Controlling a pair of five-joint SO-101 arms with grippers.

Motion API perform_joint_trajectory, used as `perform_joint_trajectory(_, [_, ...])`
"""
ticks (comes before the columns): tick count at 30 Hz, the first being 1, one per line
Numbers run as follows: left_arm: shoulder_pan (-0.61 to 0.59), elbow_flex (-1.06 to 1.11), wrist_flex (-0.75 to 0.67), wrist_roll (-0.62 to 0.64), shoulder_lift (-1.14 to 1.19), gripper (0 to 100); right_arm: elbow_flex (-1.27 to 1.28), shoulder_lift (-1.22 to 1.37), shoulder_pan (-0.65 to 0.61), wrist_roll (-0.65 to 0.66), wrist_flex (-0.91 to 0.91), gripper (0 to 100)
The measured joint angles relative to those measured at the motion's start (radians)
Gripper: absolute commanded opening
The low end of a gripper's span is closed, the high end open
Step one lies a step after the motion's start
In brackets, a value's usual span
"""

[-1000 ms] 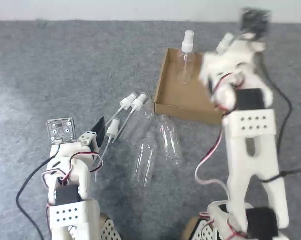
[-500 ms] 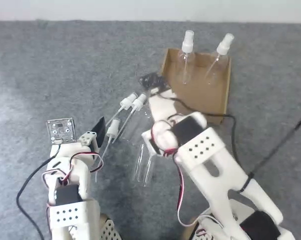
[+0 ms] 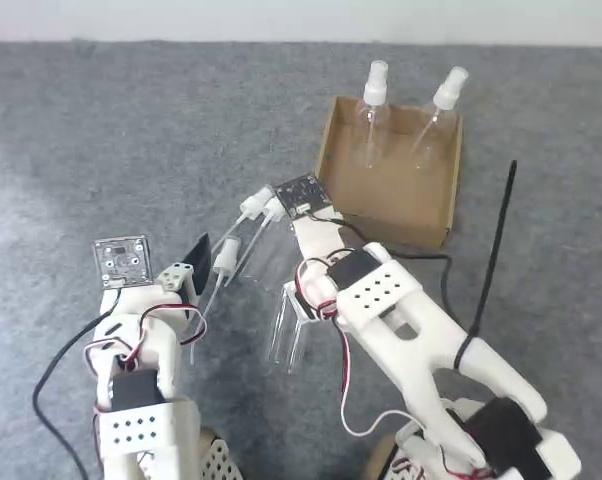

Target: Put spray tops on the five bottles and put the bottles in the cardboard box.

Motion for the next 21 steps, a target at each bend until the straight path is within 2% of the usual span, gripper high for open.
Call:
perform_joint_trajectory(7, [0.0,0.0,0.0,0.0,0.0,30,0.084,0.051,0.0,0.0,-0.011,24.2])
perform_joint_trajectory(14, [0.0,0.0,0.0,0.0,0.0,30,0.15,0.052,0.002,0.0,-0.011,0.0])
perform_joint_trajectory(18, [0.0,0.0,0.0,0.0,0.0,30,0.155,0.041,0.012,0.006,-0.011,0.4])
perform_joint_trajectory(21, [0.0,0.0,0.0,0.0,0.0,30,0.164,0.003,0.035,0.081,0.026,0.6])
